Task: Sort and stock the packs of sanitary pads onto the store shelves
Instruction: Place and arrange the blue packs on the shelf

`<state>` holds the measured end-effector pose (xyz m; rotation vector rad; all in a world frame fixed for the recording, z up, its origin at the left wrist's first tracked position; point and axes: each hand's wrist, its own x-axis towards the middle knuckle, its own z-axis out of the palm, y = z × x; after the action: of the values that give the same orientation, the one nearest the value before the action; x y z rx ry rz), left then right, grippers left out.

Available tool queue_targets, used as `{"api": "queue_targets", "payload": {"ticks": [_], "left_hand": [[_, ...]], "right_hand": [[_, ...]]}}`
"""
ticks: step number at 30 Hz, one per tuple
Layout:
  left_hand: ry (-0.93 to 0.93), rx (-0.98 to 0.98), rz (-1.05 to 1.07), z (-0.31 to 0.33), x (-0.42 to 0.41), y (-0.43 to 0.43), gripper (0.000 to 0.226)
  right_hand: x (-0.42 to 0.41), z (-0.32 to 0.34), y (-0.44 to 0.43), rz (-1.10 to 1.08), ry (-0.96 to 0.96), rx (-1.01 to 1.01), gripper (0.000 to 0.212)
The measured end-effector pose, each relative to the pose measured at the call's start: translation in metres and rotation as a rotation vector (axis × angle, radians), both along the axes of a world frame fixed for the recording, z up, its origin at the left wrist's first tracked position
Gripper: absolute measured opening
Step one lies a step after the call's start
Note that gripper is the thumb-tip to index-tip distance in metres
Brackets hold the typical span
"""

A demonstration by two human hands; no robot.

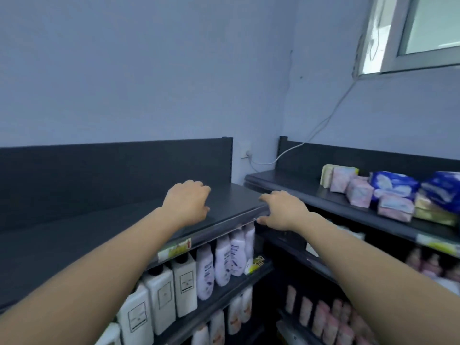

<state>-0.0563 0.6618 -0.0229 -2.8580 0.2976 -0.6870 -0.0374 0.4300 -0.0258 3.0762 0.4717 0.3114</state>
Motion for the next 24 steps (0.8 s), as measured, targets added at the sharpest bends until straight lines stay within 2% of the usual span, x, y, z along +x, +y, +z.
{"api": "queue_targets", "payload": {"ticks": [9, 24], "left_hand": [[0.037, -0.022, -0.161, -0.006, 0.044, -0.114, 0.038], [0.043, -0.012, -0.498, 0.010, 0.158, -0.267, 0.036]], "right_hand": [[0.002, -0.005, -0.118, -0.184, 0.001, 0.008, 0.058], [0.039, 0.005, -0.251, -0.540, -0.029, 0.019, 0.057]]}}
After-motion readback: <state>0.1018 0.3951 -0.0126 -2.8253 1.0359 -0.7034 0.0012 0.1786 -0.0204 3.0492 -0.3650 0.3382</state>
